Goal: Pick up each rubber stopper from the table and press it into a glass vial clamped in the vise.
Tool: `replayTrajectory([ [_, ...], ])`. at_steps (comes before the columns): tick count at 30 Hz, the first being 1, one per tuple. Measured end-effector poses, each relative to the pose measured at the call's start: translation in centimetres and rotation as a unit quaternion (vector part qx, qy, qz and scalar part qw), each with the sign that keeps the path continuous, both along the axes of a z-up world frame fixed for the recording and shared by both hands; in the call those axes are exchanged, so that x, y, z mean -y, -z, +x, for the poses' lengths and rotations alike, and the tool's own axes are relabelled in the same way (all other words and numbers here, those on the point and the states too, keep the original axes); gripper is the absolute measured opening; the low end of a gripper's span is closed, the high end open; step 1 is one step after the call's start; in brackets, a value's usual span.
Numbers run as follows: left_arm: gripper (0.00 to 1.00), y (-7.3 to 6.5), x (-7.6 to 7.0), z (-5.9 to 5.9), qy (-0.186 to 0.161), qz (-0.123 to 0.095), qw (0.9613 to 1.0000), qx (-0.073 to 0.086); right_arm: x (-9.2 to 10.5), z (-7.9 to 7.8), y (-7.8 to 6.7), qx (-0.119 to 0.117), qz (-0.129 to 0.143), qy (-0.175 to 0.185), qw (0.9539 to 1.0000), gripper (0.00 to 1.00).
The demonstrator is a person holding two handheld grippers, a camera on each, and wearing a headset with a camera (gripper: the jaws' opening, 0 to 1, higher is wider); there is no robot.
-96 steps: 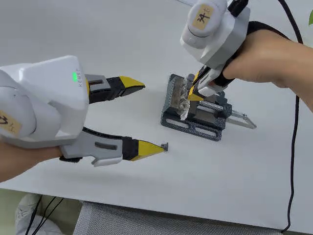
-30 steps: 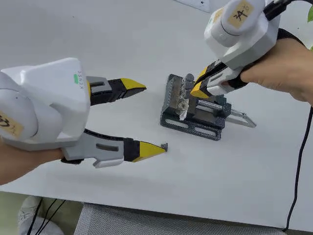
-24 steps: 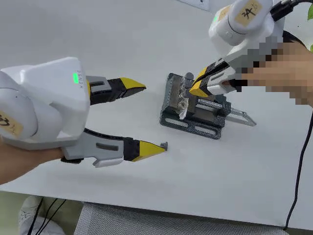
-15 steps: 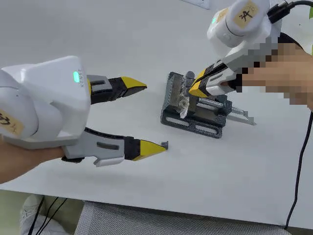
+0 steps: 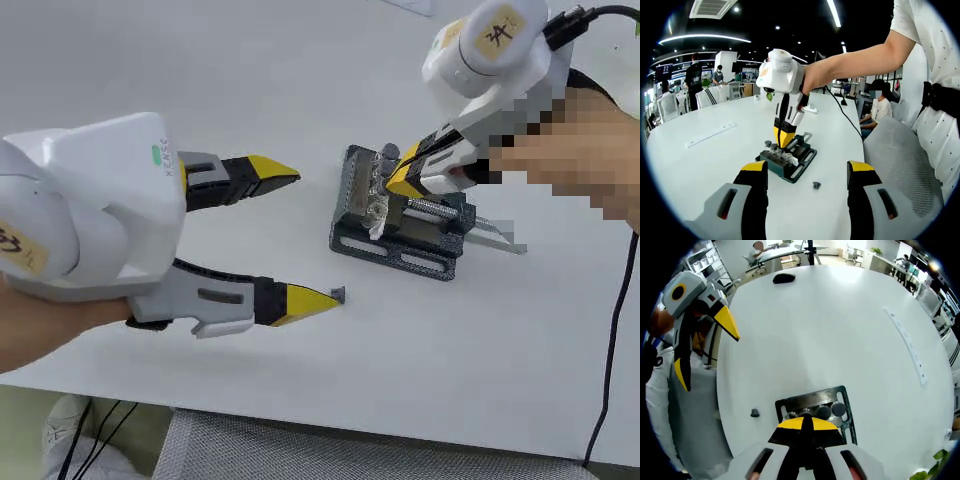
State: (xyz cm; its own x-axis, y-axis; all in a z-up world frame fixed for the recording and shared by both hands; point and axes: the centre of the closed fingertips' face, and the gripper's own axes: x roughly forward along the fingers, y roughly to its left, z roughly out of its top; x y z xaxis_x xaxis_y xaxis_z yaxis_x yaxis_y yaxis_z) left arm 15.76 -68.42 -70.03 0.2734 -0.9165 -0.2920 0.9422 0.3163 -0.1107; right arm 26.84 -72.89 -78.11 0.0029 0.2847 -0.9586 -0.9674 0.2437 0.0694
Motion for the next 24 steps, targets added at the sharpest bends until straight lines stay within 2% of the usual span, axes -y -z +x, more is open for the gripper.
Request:
replayTrajectory([
  [7,0.62,-0.1,0.0,0.1,0.001,-0.003,1.0000,0.001,-0.2,0.0,0.0,0.003,-0.009,-0.006,0.9999,0.00],
  [13,0.62,0.4,-0.6,0.4,0.001,-0.006,1.0000,0.002,-0.1,0.0,0.1,0.004,-0.024,-0.024,0.9994,0.00],
  [20,0.62,0.4,-0.6,0.5,0.001,-0.006,1.0000,0.002,0.0,0.1,0.2,0.003,-0.021,-0.021,0.9995,0.00],
  [24,0.62,0.9,-1.1,0.8,0.000,-0.008,1.0000,0.003,0.0,0.1,0.3,0.004,-0.023,-0.024,0.9994,0.00],
])
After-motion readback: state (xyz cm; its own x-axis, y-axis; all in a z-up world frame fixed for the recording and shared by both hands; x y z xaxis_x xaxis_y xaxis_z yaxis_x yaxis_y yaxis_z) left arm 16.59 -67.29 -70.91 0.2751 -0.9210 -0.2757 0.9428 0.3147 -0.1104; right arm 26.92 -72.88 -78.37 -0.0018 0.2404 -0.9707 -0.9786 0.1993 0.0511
